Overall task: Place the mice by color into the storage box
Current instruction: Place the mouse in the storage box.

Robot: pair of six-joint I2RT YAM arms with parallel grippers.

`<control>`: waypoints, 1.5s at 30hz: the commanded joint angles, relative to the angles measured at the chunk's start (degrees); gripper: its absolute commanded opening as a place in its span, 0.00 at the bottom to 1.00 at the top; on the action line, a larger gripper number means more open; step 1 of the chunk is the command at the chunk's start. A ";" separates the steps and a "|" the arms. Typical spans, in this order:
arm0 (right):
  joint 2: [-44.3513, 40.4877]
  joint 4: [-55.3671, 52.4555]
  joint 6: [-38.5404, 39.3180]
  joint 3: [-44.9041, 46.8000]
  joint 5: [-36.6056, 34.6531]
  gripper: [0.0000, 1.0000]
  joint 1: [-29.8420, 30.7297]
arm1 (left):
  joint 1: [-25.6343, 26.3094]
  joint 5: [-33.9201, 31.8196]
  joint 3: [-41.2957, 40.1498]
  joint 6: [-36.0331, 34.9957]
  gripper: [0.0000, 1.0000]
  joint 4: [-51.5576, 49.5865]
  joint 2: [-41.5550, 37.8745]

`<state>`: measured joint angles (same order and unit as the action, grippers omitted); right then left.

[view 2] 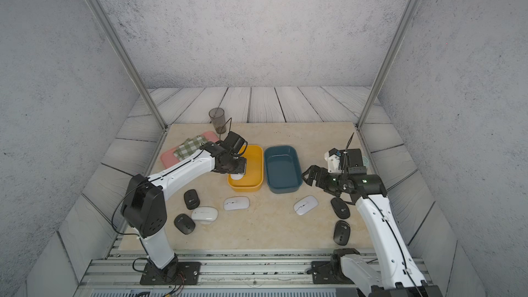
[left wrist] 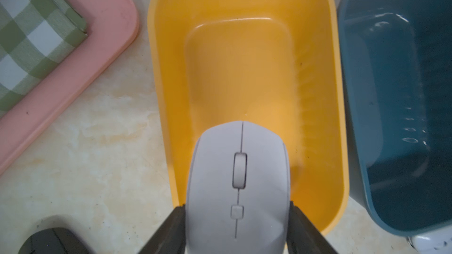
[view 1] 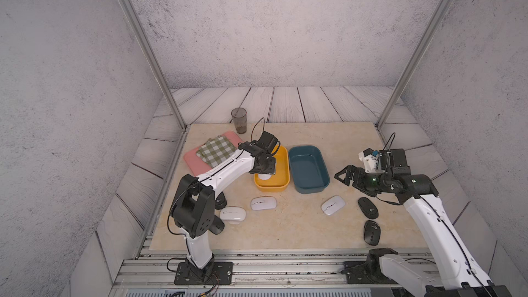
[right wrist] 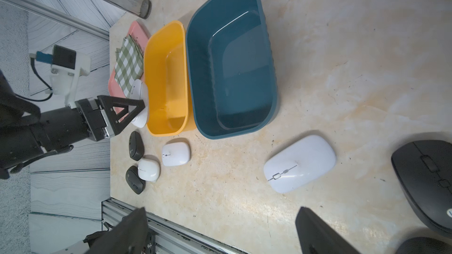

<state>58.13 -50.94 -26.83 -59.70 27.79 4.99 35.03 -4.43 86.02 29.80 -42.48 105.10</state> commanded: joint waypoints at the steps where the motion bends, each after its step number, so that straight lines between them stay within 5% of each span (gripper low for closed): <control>1: -1.78 0.89 -0.58 1.78 0.80 0.99 -0.25 | -0.39 -3.39 2.91 2.38 0.44 -0.66 2.48; 15: -3.05 1.63 -0.33 5.28 1.04 0.99 -0.25 | -0.31 -8.36 3.91 7.05 0.45 1.92 12.13; 20: -3.45 1.73 -0.41 6.25 0.56 0.99 -0.25 | -0.31 -9.31 3.39 8.73 0.55 3.17 13.14; 25: -3.64 1.44 -0.33 6.53 0.07 0.99 -0.25 | -0.31 -9.50 2.67 9.66 0.76 3.73 13.33; 31: -3.52 1.45 -0.33 6.88 -0.36 0.99 -0.25 | -0.40 -8.77 2.75 9.92 0.79 3.68 12.32; 37: -1.82 -0.42 -1.25 8.01 -4.51 0.99 -0.25 | 0.60 -4.69 0.92 8.83 0.79 6.80 3.18; 45: 3.00 0.13 -4.26 12.69 -9.77 0.99 -0.25 | 7.86 1.15 -13.02 -4.21 0.81 17.64 -21.74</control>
<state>58.92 -50.30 -29.80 -48.47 21.06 4.99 39.99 -5.54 77.01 32.16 -28.80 89.69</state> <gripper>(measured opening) 0.990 0.810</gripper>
